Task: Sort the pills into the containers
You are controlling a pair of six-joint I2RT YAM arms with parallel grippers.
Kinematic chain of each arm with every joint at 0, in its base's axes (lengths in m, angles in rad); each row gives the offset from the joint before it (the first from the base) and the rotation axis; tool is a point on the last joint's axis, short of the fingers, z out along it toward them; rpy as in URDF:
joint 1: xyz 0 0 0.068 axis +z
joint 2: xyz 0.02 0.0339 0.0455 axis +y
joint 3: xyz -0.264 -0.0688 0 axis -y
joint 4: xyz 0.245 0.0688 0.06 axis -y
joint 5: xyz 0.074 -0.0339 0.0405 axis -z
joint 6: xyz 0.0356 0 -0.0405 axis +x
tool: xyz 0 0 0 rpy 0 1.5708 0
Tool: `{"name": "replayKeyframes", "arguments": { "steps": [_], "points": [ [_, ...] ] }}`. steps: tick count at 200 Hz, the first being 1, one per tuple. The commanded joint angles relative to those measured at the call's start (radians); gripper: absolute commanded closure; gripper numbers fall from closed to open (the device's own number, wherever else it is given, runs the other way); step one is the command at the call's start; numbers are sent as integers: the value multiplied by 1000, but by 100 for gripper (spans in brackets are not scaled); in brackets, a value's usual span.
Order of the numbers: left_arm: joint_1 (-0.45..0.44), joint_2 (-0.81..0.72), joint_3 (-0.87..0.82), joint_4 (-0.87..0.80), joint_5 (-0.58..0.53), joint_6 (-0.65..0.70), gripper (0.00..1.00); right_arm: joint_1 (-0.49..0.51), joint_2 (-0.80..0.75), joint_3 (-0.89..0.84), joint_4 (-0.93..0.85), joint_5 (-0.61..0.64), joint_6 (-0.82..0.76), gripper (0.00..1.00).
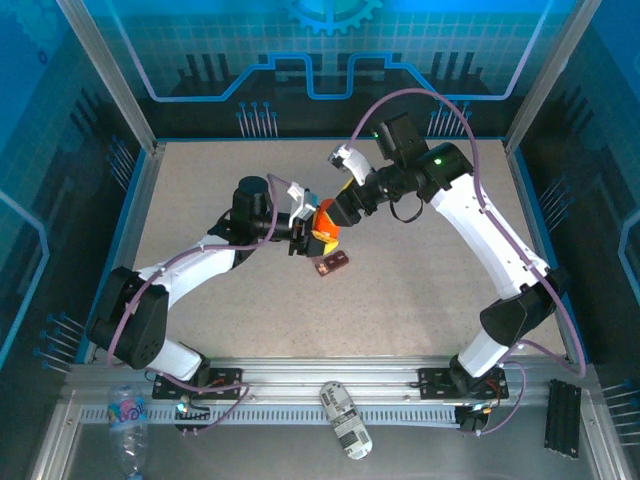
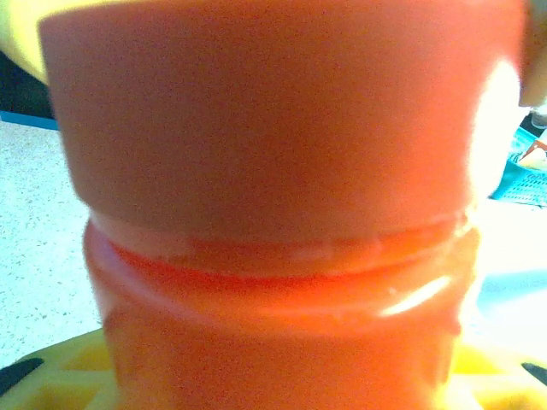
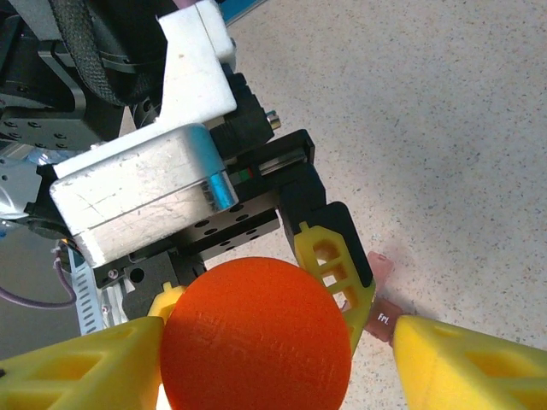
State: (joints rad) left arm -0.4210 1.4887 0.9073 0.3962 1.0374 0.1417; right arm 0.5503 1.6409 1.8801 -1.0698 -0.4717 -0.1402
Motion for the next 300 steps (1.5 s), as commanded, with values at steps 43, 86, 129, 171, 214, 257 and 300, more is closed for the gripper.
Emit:
{"name": "replayKeyframes", "arguments": {
  "steps": [43,86,129,171,214,257,300],
  "points": [
    [-1,-29,40,12,33,20,100,17,21,9,-19,0,5,47],
    [0,-29,32,66,-10,-16,100,19,-10,-84,64,13,97,59],
    [-33,-47,-5,153,-208,-24,100,71,-56,-273,257,121,344,63],
    [-141,-48,-37,169,-531,104,100,118,-79,-444,480,296,623,63],
    [-146,-8,-50,245,-515,46,100,79,-75,-418,504,277,628,62],
    [-97,12,-9,195,-310,-4,100,-29,-178,-379,494,122,541,33],
    [-50,-1,4,167,-113,-33,100,-126,-272,-338,370,-22,377,19]
  ]
}}
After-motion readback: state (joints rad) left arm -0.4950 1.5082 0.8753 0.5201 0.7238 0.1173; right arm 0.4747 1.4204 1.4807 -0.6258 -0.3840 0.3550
